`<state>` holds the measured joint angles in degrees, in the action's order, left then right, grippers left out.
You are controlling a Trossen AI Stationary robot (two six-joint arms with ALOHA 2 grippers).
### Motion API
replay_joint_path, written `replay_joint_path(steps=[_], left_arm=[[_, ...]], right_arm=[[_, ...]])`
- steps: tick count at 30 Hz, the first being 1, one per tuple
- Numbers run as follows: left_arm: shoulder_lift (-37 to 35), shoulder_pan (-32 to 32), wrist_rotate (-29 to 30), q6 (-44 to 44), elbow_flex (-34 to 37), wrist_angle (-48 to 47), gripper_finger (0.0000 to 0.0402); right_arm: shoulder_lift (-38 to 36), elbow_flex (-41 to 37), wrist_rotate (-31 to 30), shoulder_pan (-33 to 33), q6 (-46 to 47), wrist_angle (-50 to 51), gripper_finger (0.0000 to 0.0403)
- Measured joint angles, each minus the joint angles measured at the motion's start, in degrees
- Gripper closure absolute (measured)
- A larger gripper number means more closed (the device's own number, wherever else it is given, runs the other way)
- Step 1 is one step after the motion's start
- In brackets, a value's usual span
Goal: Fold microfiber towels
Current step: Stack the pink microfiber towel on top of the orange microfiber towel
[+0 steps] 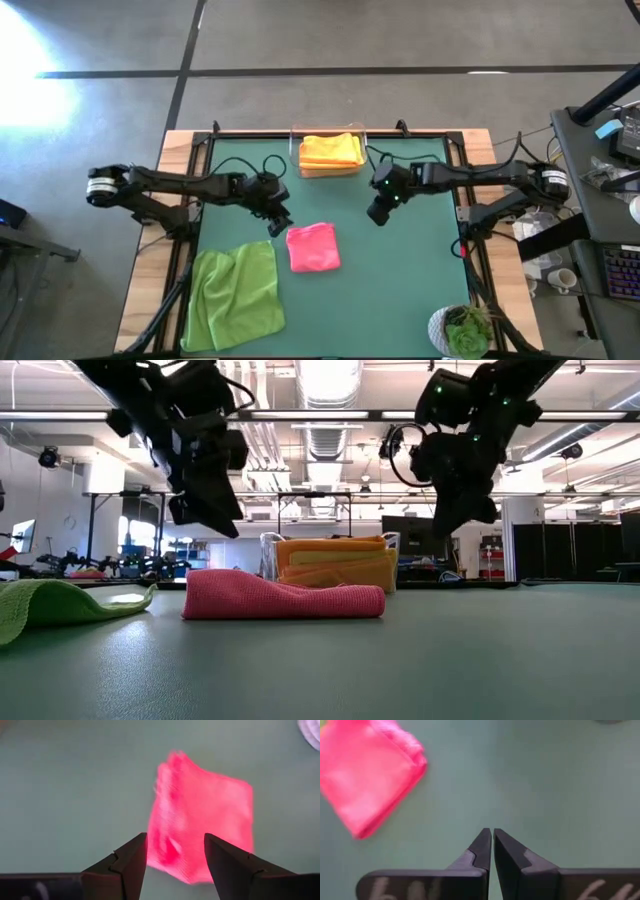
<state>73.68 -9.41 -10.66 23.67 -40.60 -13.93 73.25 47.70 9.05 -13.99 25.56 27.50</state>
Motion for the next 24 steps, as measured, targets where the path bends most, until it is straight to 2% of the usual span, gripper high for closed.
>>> replay_joint_path(steps=[4,9,15,20,24], left_arm=[[3.1,0.0,-7.9,-0.4,0.0,0.4,0.0221],[7.0,-0.7,-13.6,-1.3,0.0,3.8,0.0221],[10.9,-0.8,-20.2,-5.9,0.0,7.4,0.0221],[12.0,-1.0,-20.7,-9.3,0.0,7.6,0.0221],[12.3,-1.0,-19.6,-10.1,0.0,7.4,0.0221]], right_arm=[[0.0,-0.3,8.9,-2.2,-2.5,-3.3,0.0390],[0.0,-0.7,9.8,-2.1,-5.7,-9.1,0.0390],[0.0,-0.6,11.6,-2.0,-2.4,-11.5,0.0390],[0.0,-0.6,11.9,-2.0,-1.5,-12.0,0.0390],[0.0,-0.5,11.5,-2.0,-1.8,-16.3,0.0390]])
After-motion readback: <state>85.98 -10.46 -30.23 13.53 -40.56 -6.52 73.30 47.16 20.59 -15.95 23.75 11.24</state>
